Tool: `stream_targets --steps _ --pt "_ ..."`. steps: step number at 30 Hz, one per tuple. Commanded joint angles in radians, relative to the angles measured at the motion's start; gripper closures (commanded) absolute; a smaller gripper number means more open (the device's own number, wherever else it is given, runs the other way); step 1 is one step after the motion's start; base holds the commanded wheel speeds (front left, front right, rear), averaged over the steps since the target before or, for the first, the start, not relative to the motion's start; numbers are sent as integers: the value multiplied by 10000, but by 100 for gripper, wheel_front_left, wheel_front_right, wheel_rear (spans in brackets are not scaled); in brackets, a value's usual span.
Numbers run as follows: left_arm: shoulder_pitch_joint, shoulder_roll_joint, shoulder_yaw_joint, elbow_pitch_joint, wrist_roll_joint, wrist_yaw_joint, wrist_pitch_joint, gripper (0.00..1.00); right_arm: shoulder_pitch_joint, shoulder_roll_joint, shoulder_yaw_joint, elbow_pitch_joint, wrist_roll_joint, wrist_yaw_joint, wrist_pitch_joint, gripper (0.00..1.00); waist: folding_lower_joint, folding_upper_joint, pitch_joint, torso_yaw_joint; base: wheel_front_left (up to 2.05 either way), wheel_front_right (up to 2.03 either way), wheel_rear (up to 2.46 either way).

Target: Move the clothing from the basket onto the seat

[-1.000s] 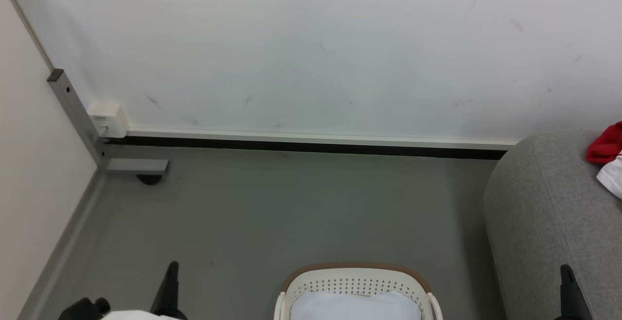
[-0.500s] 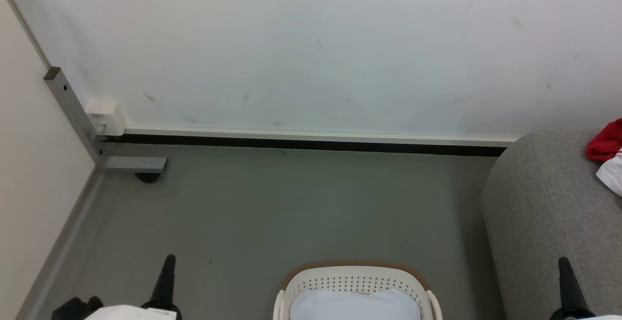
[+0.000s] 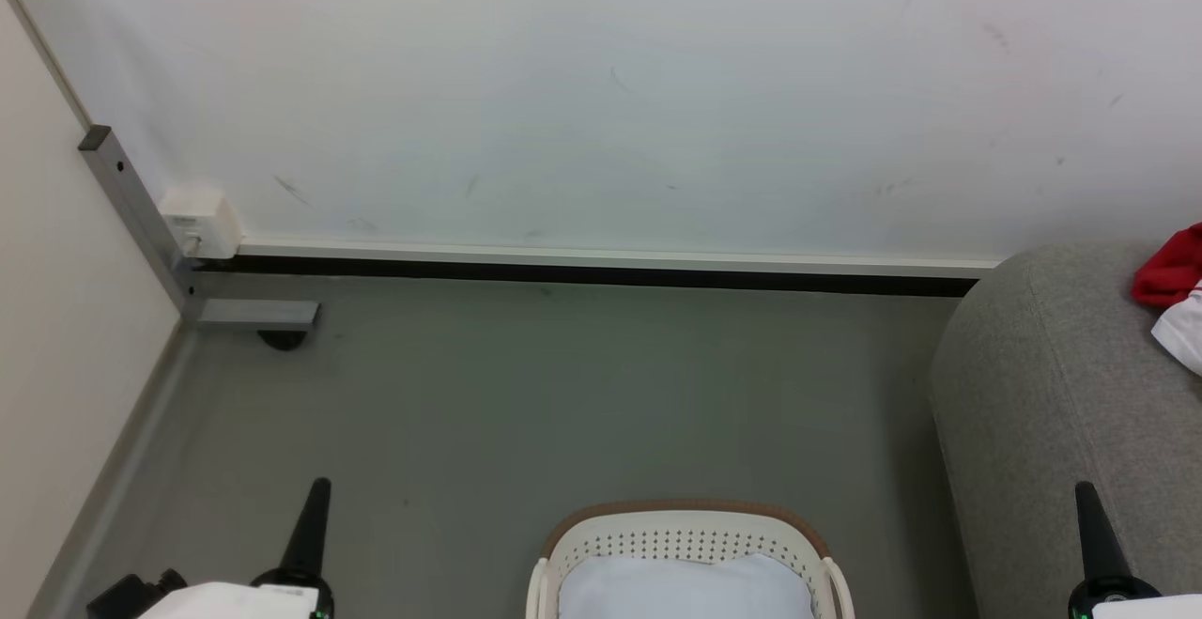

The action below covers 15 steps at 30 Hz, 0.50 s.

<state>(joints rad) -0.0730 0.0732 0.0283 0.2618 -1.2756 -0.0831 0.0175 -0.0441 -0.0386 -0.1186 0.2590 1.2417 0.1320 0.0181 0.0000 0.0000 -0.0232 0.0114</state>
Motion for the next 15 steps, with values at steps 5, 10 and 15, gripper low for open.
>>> stream_targets --steps 5,10,15 --pt "-202 -34 205 -94 -621 -136 179 100 -274 -127 9 -115 678 -16 181 100 0 0 34 -15 0 0 0" --pt "-227 -59 275 -100 -966 -181 282 100 -344 -132 13 -124 1034 -17 263 100 0 0 56 -24 0 0 0" --pt "-248 -84 380 -115 -1315 -220 392 100 -414 -138 18 -131 1431 -17 383 100 0 0 84 -36 0 0 0"
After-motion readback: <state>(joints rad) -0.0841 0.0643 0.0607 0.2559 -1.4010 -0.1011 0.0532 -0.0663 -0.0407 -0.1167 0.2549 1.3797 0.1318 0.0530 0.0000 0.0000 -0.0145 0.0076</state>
